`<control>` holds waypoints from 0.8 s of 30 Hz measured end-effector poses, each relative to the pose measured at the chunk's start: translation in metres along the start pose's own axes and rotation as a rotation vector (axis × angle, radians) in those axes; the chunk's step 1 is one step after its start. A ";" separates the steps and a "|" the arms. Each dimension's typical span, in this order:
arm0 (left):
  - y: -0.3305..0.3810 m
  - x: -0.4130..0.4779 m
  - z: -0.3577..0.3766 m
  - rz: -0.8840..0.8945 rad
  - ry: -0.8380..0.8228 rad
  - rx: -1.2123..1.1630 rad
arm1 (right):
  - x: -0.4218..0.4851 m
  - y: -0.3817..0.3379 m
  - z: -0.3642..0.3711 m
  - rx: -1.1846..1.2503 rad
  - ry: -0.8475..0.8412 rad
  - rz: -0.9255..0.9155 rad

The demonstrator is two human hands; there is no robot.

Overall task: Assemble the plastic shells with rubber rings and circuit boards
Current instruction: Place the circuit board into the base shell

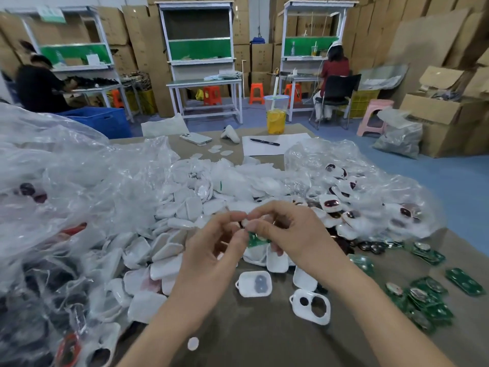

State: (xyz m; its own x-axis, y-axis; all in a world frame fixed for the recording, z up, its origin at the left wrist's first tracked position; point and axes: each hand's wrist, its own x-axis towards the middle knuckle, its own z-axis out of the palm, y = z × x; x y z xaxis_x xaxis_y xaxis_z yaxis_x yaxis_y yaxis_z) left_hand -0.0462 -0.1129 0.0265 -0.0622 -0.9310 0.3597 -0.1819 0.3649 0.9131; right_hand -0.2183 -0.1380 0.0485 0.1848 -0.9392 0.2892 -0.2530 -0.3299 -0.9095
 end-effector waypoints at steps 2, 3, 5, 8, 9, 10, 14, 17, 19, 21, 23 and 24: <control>-0.006 0.000 -0.002 -0.035 -0.017 -0.052 | 0.004 0.007 0.005 0.078 0.002 0.034; -0.010 0.002 -0.003 -0.060 -0.008 -0.065 | 0.005 0.010 0.007 0.087 -0.006 0.039; -0.015 0.003 -0.005 -0.129 0.027 -0.108 | 0.006 0.014 0.009 0.135 -0.034 0.049; -0.016 0.005 -0.006 -0.188 0.052 -0.174 | 0.003 0.017 0.008 0.287 -0.052 0.097; -0.018 0.005 -0.006 -0.201 0.052 -0.173 | 0.002 0.017 0.008 0.332 -0.057 0.130; -0.019 0.006 -0.007 -0.218 0.059 -0.180 | 0.002 0.018 0.008 0.371 -0.062 0.155; -0.022 0.007 -0.011 -0.267 0.044 -0.348 | 0.004 0.019 0.011 0.462 -0.076 0.206; -0.023 0.009 -0.012 -0.277 0.024 -0.456 | 0.005 0.021 0.012 0.445 -0.066 0.199; -0.021 0.009 -0.011 -0.286 0.025 -0.512 | 0.004 0.020 0.011 0.430 -0.055 0.190; -0.020 0.009 -0.010 -0.293 0.034 -0.523 | 0.002 0.019 0.010 0.406 -0.051 0.175; -0.019 0.009 -0.009 -0.313 0.046 -0.516 | 0.002 0.019 0.011 0.382 -0.052 0.166; -0.019 0.009 -0.009 -0.328 0.046 -0.513 | 0.002 0.019 0.012 0.376 -0.053 0.163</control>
State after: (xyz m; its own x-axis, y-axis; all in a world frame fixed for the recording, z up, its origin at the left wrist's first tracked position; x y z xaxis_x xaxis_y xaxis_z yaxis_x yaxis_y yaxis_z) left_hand -0.0346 -0.1283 0.0142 -0.0382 -0.9984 0.0418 0.3121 0.0278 0.9496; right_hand -0.2116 -0.1450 0.0281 0.2219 -0.9670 0.1252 0.0796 -0.1100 -0.9907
